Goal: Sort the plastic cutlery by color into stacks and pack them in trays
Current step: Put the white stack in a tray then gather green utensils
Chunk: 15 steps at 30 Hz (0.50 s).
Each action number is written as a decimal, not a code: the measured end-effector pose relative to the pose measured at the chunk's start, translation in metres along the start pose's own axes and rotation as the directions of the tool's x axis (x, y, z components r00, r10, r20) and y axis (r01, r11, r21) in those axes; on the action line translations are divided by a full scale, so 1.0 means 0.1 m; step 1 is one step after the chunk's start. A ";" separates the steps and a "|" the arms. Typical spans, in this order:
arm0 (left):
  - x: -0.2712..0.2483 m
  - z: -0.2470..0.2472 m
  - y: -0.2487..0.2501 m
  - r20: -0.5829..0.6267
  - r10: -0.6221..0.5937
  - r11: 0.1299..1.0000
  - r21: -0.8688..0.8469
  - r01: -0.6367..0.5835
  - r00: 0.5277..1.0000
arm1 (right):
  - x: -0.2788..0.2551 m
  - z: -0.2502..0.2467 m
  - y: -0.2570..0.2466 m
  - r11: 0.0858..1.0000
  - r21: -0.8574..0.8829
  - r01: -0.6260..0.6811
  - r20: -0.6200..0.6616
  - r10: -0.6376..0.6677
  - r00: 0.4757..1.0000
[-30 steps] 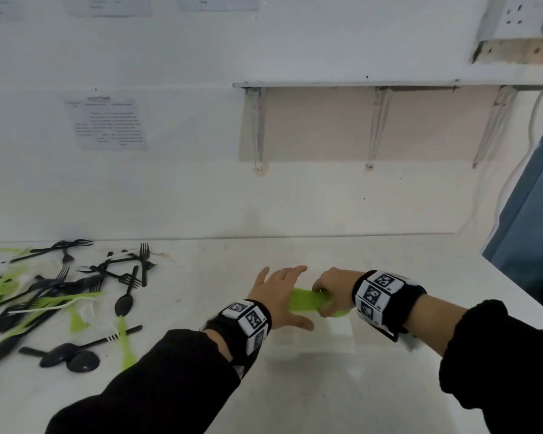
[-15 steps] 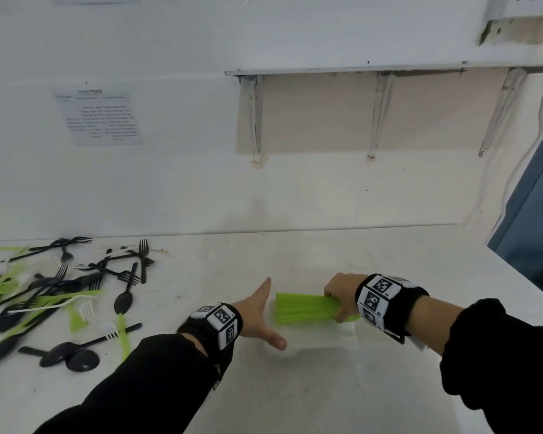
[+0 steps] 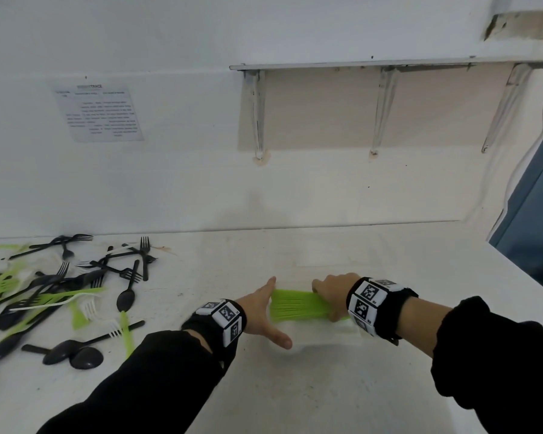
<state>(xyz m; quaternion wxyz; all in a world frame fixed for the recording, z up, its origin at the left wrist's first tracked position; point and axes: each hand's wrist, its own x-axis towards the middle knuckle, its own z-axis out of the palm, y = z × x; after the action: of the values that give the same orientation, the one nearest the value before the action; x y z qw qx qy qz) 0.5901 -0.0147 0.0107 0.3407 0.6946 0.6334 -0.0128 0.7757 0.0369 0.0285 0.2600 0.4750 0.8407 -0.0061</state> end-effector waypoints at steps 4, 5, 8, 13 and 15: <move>0.02 0.01 -0.02 -0.004 0.009 1.000 -0.004 -0.009 1.000 | 0.00 -0.02 -0.03 0.999 -0.041 -0.005 0.012 0.006 1.000; 0.02 0.02 -0.02 -0.004 0.013 1.000 -0.008 -0.013 1.000 | -0.01 -0.03 -0.03 0.998 -0.057 0.002 0.009 -0.001 1.000; 0.02 0.05 -0.03 -0.013 0.027 0.999 -0.036 -0.028 1.000 | -0.02 -0.04 -0.03 0.997 -0.076 0.011 -0.023 -0.013 1.000; 0.01 0.10 -0.05 -0.018 0.035 0.992 -0.119 -0.037 0.999 | -0.03 -0.01 0.01 0.999 0.020 0.027 -0.047 -0.026 0.999; 0.00 0.11 -0.05 -0.019 0.030 0.991 -0.131 -0.032 0.999 | -0.03 0.00 0.04 0.995 0.095 0.029 -0.056 -0.024 0.998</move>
<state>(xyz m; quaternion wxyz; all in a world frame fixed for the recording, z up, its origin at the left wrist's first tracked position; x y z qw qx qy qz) 0.5905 -0.0198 0.0000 0.3804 0.6805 0.6250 0.0398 0.7802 0.0363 0.0306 0.2138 0.4757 0.8524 -0.0369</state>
